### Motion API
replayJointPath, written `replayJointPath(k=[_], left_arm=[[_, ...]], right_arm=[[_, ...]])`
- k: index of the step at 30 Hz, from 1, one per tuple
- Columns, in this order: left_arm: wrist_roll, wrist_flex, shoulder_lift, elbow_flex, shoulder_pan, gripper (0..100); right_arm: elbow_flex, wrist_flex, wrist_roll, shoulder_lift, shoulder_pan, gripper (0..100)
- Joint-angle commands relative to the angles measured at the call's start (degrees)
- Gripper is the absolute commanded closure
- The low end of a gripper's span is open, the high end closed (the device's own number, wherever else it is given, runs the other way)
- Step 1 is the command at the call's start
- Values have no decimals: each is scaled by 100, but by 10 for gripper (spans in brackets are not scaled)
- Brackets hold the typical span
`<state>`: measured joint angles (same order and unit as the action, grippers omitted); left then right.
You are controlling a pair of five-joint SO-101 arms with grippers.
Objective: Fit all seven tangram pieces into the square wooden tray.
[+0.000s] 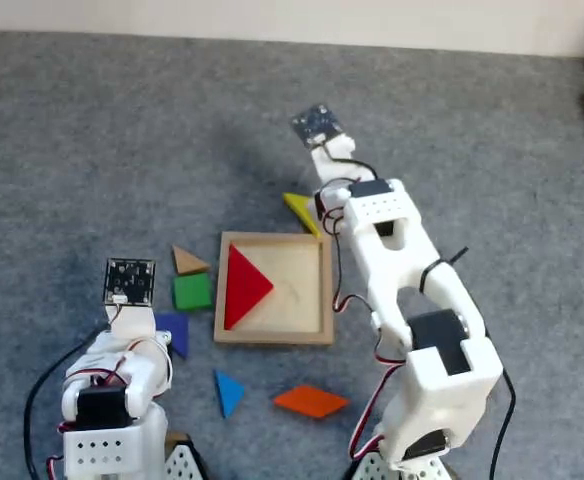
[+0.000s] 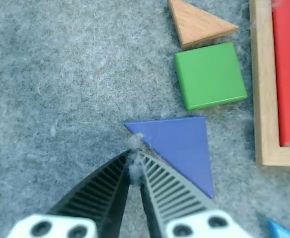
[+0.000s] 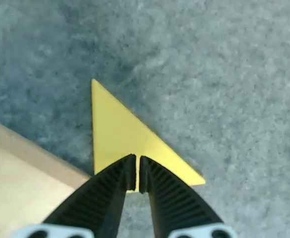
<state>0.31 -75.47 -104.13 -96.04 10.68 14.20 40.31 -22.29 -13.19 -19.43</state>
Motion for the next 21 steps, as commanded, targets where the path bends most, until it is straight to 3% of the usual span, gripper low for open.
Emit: replayJointPath(k=[1, 9, 21], left_arm=[[-9, -26, -31, -119, 57, 995], [-9, -26, -31, -119, 57, 995], [-9, -26, -31, -119, 57, 995]], right_arm=[[-40, 418, 44, 110, -84, 978], [-31, 1385, -519, 101, -532, 978], [-382, 1982, -510, 418, -453, 980]])
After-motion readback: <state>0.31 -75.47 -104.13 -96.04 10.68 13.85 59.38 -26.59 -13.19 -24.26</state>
